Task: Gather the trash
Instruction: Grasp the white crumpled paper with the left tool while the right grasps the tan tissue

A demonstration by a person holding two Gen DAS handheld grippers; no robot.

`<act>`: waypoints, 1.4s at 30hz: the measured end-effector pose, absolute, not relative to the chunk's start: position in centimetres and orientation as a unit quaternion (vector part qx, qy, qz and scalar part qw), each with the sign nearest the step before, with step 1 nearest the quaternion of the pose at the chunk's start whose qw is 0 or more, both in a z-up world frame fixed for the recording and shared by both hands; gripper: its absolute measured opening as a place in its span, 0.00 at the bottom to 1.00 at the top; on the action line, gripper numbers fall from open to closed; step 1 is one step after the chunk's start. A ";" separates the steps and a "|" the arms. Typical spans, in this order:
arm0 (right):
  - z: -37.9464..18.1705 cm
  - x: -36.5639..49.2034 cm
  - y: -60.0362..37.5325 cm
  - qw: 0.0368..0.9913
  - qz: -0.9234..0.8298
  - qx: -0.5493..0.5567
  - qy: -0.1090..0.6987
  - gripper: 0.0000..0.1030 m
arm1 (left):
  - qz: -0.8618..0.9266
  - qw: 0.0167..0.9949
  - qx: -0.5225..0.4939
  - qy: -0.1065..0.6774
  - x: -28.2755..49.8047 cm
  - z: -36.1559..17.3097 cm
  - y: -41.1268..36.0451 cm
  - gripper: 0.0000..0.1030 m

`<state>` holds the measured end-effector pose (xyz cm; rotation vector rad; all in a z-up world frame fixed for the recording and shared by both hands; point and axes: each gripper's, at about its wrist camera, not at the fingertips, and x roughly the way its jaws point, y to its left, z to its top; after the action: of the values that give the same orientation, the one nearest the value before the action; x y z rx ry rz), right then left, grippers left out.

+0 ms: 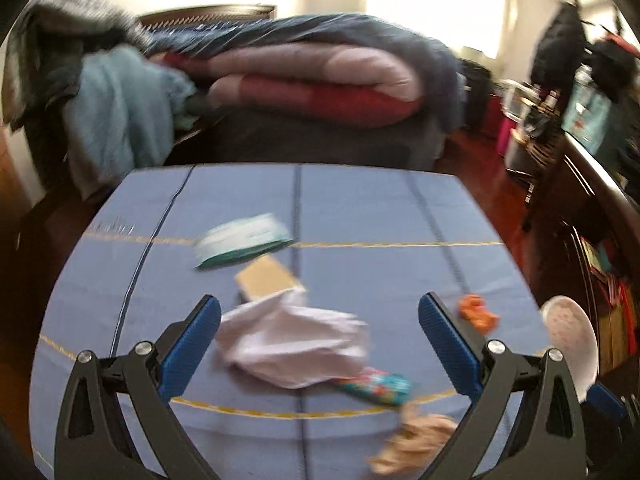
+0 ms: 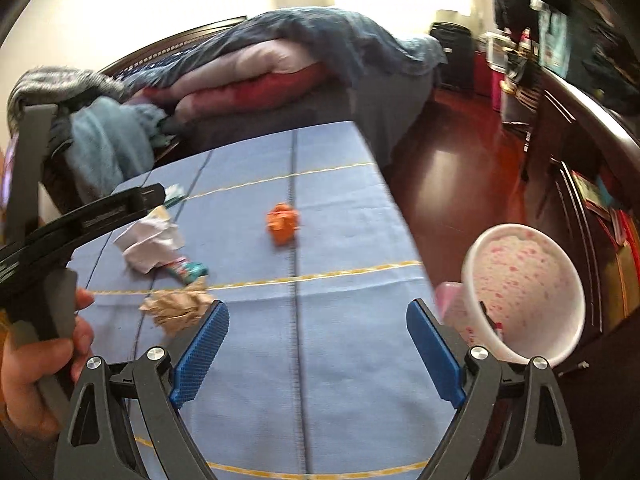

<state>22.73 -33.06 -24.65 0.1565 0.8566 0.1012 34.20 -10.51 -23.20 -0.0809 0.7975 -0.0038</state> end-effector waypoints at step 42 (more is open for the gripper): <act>-28.2 25.8 -22.6 0.884 0.099 0.009 0.456 0.87 | -0.034 0.922 -0.126 0.364 32.1 -23.2 -1.4 0.80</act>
<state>25.82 -22.61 -28.20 0.0194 0.9489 0.2052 32.14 -1.37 -23.18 -0.2586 0.7485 -0.0690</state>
